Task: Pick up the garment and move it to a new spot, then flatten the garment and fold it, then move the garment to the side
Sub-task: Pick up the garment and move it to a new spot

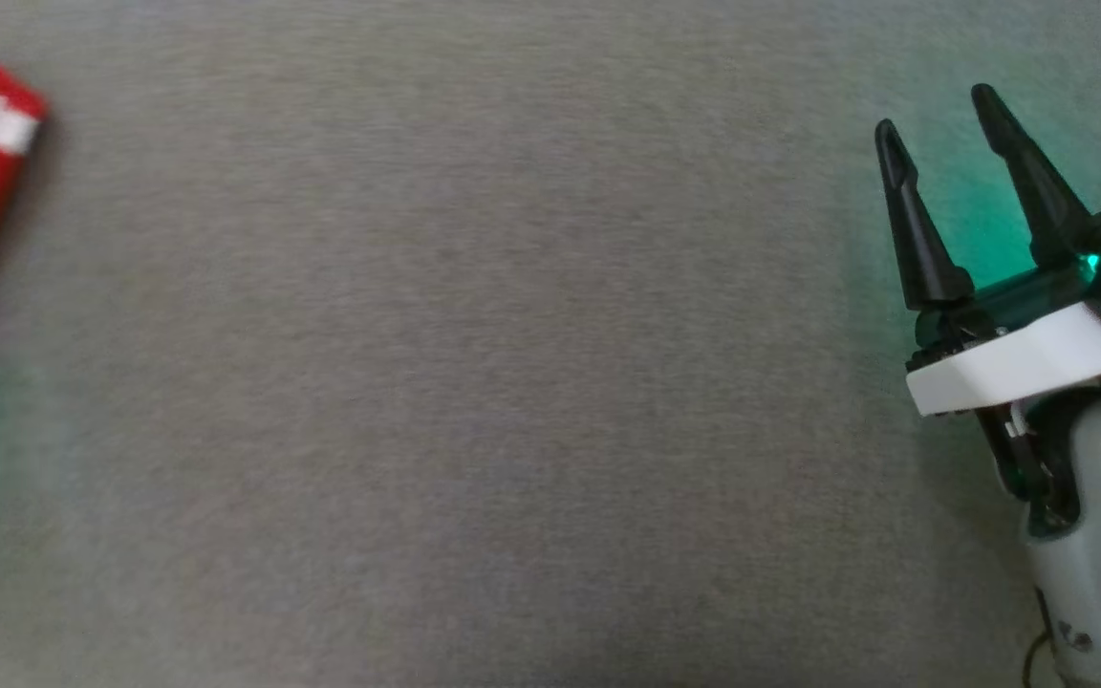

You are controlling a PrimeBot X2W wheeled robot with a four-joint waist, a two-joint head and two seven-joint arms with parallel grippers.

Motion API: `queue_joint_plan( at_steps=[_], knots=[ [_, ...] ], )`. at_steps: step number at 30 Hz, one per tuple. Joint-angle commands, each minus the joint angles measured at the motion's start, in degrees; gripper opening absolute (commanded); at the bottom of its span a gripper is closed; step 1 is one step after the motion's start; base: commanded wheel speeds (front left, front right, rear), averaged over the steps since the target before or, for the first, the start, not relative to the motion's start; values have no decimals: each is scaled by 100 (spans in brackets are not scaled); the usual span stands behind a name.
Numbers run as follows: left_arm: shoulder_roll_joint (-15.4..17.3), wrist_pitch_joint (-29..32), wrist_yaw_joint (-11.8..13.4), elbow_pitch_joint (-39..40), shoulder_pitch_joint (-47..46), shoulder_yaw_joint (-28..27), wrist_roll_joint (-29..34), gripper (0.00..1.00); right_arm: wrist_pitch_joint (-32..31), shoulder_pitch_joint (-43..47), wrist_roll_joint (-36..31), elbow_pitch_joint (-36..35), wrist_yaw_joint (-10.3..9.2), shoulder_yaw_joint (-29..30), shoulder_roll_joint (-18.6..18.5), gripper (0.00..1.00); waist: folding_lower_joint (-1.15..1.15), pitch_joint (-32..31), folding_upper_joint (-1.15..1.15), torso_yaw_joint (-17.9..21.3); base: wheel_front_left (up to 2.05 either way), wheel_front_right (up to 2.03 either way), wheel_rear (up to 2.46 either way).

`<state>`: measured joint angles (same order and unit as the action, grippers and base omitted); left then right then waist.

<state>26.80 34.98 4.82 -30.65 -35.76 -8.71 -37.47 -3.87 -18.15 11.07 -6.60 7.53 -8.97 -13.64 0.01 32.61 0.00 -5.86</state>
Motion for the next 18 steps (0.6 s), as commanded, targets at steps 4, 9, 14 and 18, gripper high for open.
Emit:
queue_joint_plan(
  at_steps=[4,9,14,18],
  knots=[
    [337,393,212,-95,-1,-187,-100,0,86,94,-3,-208,-4,-63,12,100,-1,90,0,332,0,0,0],
    [388,133,324,210,183,-236,10,0,173,207,45,-72,-4,-39,73,100,-1,-304,0,359,0,0,0],
    [617,-425,105,437,97,-198,218,0,349,342,152,219,-4,-98,178,100,-1,-1051,0,362,0,0,0],
    [796,-615,-217,736,-270,40,371,0,483,530,245,487,-4,-88,291,100,-1,-1762,0,358,0,0,0]
  ],
)
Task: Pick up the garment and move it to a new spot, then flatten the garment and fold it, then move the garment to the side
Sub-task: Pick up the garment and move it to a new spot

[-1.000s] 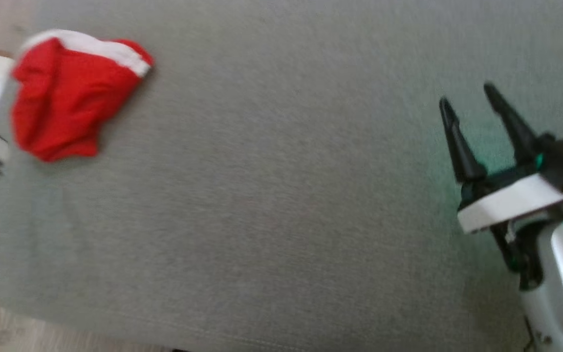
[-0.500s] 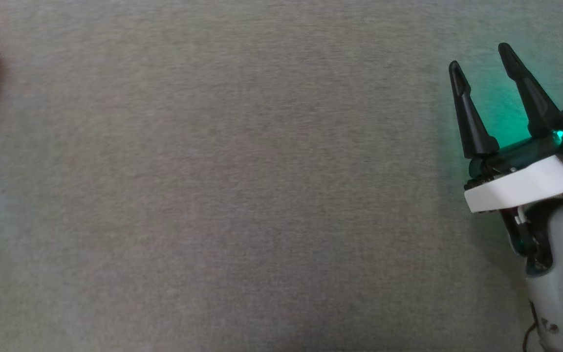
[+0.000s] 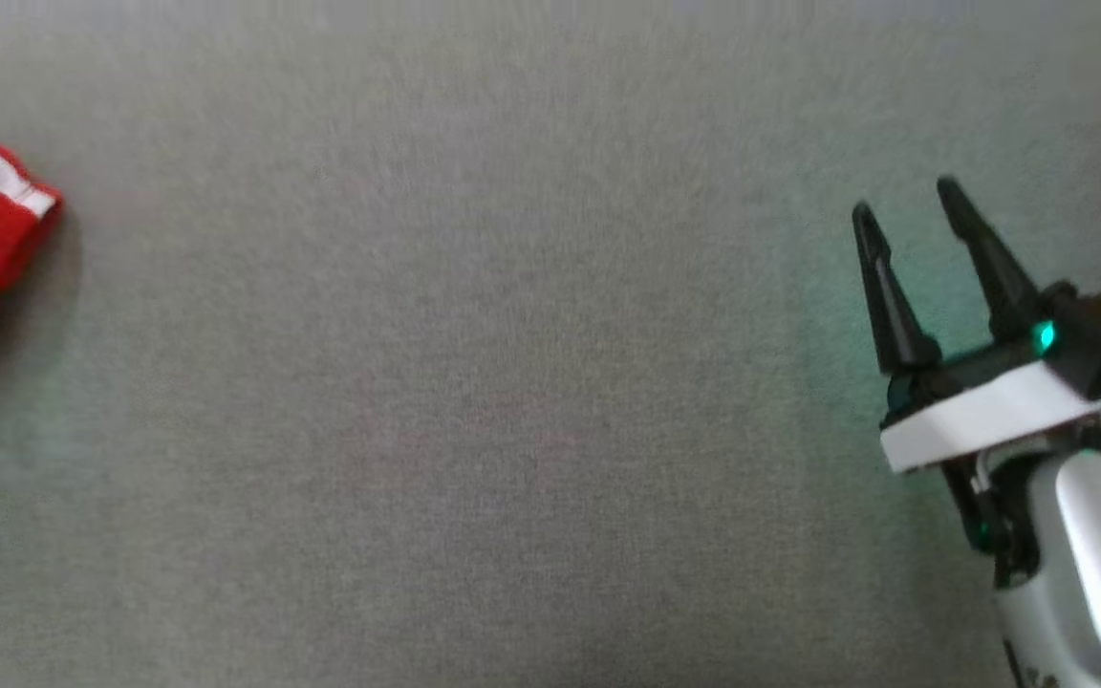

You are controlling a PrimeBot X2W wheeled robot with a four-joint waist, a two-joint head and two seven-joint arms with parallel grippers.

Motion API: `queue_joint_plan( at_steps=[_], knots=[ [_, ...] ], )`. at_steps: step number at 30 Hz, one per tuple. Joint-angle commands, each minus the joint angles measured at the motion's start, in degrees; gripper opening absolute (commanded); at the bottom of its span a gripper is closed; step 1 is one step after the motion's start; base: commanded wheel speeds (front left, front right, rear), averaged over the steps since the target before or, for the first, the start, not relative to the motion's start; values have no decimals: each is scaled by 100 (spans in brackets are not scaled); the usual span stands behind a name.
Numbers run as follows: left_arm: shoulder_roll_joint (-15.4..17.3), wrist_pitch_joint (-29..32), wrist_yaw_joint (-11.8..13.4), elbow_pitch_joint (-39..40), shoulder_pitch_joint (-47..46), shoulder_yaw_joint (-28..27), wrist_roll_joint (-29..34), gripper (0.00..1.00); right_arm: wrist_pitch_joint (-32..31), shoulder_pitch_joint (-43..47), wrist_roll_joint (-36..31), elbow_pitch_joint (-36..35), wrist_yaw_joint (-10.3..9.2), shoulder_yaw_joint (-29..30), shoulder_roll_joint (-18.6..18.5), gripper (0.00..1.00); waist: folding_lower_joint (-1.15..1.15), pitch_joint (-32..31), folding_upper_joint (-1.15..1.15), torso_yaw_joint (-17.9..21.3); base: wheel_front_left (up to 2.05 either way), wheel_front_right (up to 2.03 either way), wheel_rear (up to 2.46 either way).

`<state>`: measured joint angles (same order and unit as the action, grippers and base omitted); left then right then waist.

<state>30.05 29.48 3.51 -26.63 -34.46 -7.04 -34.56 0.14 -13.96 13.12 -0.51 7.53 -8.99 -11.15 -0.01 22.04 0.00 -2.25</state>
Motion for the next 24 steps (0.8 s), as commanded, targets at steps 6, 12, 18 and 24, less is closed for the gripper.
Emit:
queue_joint_plan(
  at_steps=[6,12,18,24],
  knots=[
    [419,53,-495,934,-1003,322,95,0,180,384,96,80,-4,-20,177,100,1,-1427,0,25,0,0,0],
    [-109,341,-704,1803,-1507,924,-73,0,178,591,124,68,-4,17,265,100,1,-1780,0,248,0,0,0],
    [-866,556,-796,2509,-1514,1512,-438,0,101,599,116,-57,-4,27,281,100,1,-1678,0,681,0,0,0],
    [-1483,565,-880,2776,-1137,2119,-665,0,102,391,129,-132,-4,-116,328,100,1,-1365,0,1270,0,0,0]
  ],
)
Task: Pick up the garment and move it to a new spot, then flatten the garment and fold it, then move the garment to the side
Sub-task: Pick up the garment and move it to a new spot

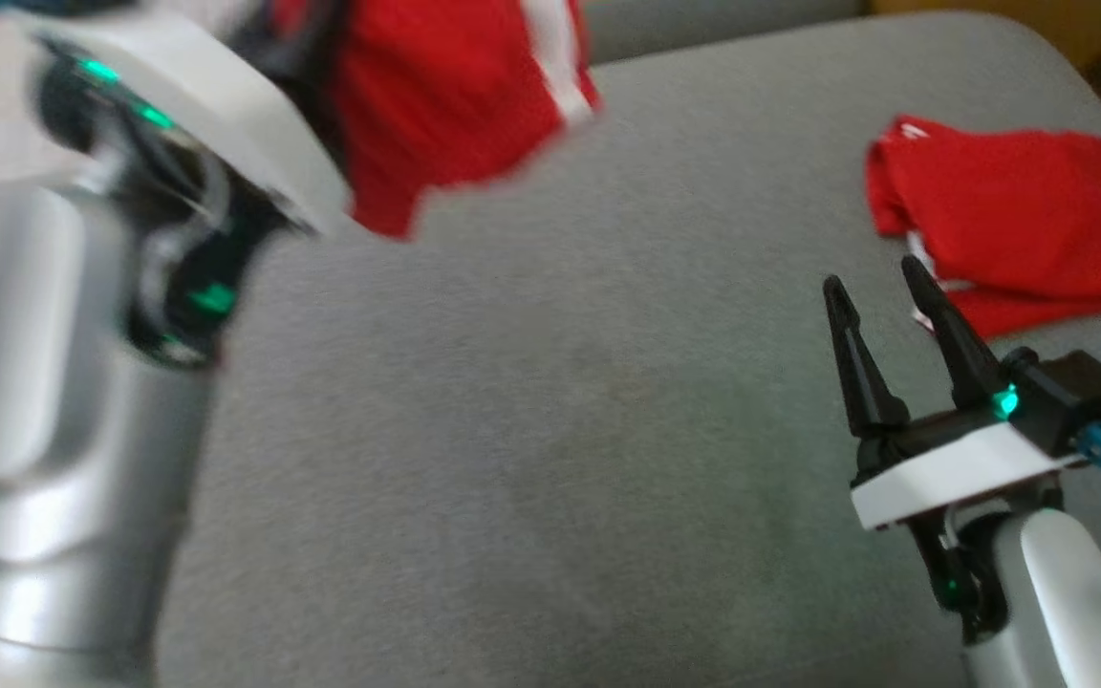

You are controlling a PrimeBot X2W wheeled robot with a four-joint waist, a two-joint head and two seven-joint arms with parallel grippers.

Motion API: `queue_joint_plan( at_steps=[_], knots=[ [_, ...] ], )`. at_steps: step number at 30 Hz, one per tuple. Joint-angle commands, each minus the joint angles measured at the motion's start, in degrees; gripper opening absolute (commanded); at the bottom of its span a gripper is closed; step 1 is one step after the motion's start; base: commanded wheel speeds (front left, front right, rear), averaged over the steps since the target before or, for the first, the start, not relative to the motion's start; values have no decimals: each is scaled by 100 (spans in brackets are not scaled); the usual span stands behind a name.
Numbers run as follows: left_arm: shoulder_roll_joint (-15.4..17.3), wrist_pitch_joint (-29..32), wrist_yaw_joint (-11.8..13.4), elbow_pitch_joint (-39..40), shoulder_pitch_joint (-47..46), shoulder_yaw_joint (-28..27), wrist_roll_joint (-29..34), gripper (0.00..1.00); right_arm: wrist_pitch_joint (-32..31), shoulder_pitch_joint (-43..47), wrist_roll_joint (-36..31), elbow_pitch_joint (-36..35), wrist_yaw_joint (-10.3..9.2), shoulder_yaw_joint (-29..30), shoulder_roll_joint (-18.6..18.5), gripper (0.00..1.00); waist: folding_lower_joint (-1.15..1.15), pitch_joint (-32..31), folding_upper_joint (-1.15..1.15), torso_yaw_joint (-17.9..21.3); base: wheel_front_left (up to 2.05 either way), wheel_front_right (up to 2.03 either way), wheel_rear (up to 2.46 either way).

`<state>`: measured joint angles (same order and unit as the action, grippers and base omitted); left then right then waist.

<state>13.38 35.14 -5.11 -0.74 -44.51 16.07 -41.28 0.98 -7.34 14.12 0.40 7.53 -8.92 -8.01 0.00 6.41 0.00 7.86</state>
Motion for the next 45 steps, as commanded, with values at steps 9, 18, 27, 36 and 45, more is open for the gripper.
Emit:
queue_joint_plan(
  at_steps=[9,18,27,36,45],
  knots=[
    [82,-845,-169,-1095,730,642,523,0,189,-642,121,-36,-4,-413,128,100,0,580,0,969,0,0,0],
    [-71,-2184,-200,-2443,976,721,715,100,277,-748,116,181,-4,-446,100,100,0,507,0,965,0,0,0],
    [86,-4173,24,-2032,1742,135,813,100,92,-286,95,213,-4,-110,-50,100,0,12,0,277,0,0,0],
    [387,-4897,648,-1529,3189,-455,923,100,-128,212,135,205,-4,6,-19,100,0,-409,0,-162,0,0,0],
    [416,-4985,927,-1194,4152,-839,868,100,-208,427,156,165,-4,26,47,100,0,-544,0,-274,0,0,0]
  ],
)
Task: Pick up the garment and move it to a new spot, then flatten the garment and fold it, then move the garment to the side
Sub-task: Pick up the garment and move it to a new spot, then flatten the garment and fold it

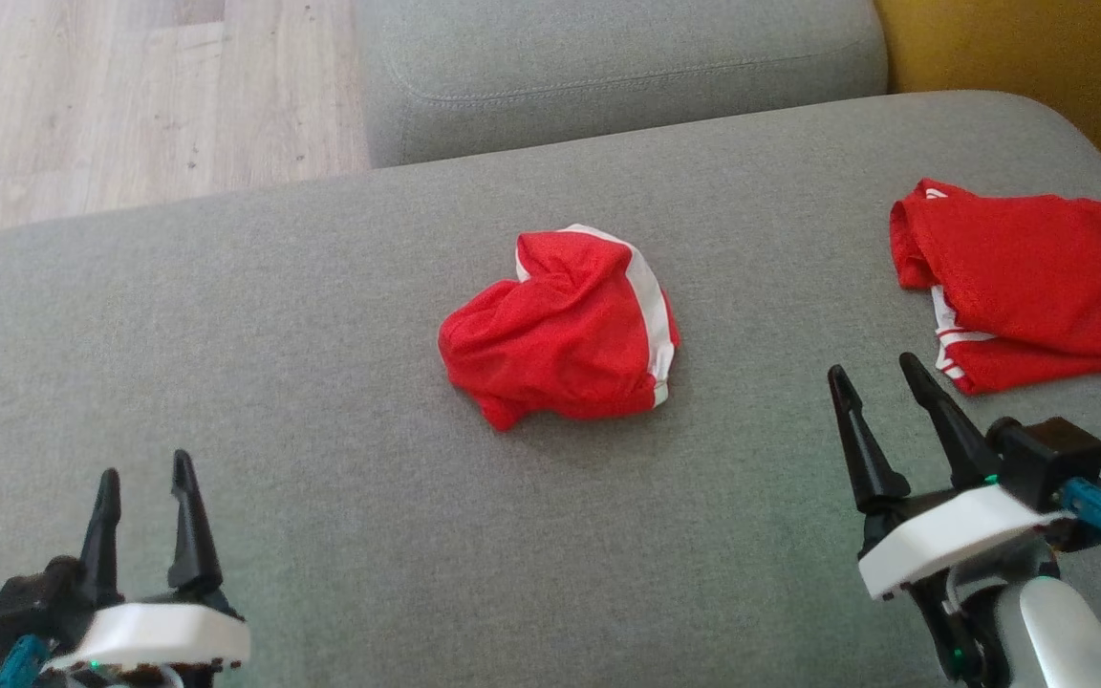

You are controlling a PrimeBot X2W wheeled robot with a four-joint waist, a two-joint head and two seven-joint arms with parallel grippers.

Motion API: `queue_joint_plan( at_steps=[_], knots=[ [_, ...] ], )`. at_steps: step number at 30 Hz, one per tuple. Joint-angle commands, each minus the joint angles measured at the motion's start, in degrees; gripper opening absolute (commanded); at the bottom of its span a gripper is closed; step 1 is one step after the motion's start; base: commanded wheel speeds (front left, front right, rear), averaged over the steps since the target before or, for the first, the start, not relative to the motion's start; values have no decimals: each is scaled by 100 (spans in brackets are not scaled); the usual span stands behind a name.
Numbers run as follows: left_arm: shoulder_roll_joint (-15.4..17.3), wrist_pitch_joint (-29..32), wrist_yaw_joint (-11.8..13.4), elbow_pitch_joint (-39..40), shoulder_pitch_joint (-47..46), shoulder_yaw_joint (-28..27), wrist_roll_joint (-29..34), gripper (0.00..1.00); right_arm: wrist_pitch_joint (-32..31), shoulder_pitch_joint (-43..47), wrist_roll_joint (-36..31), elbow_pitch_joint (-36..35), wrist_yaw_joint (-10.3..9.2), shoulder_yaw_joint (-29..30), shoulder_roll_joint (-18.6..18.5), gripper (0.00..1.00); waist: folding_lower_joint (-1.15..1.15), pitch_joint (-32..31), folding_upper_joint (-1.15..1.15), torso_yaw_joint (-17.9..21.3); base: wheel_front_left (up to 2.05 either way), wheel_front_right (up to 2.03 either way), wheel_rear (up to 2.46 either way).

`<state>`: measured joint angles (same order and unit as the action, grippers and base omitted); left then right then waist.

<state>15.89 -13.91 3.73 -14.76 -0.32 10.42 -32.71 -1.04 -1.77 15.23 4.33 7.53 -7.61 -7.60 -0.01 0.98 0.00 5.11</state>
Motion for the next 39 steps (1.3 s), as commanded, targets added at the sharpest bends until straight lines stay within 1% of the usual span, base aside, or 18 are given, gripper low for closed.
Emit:
queue_joint_plan(
  at_steps=[1,12,15,17,21,22,27,33,36,39],
  knots=[
    [162,-82,44,232,-225,-288,12,100,-12,-120,44,-232,-4,-109,8,100,1,-5,0,2,0,0,0],
    [181,-43,115,390,-143,-250,62,100,-39,-110,54,-226,-4,-119,39,100,1,88,0,-34,0,0,0],
    [196,1,137,473,-190,-232,68,100,-156,-438,30,-198,-4,-336,-43,100,1,227,0,-64,0,0,0],
    [204,27,130,543,-272,-181,102,100,-345,-760,114,-102,-4,-420,-54,100,1,347,0,-141,0,0,0],
    [182,90,82,656,-566,-28,187,100,-1110,-1556,238,345,-4,-585,-146,100,1,690,0,-404,0,0,0],
    [182,90,82,656,-566,-28,187,100,-1110,-1556,238,345,-4,-585,-146,100,1,690,0,-404,0,0,0],
    [44,110,-19,752,-1086,213,293,100,-1869,-2681,509,1119,-4,-683,-336,100,1,1252,0,-912,0,0,0],
    [-160,47,-197,683,-1618,477,404,100,-2314,-3848,987,2079,-4,-939,-595,100,1,1828,0,-1539,0,0,0],
    [-269,8,-280,542,-1796,567,429,100,-2578,-4185,1223,2622,-4,-1152,-716,100,1,1963,0,-1778,0,0,0],
    [-361,-31,-356,410,-1911,608,436,100,-2774,-4390,1260,3105,-4,-1445,-863,100,1,2038,0,-1944,0,0,0]
  ],
)
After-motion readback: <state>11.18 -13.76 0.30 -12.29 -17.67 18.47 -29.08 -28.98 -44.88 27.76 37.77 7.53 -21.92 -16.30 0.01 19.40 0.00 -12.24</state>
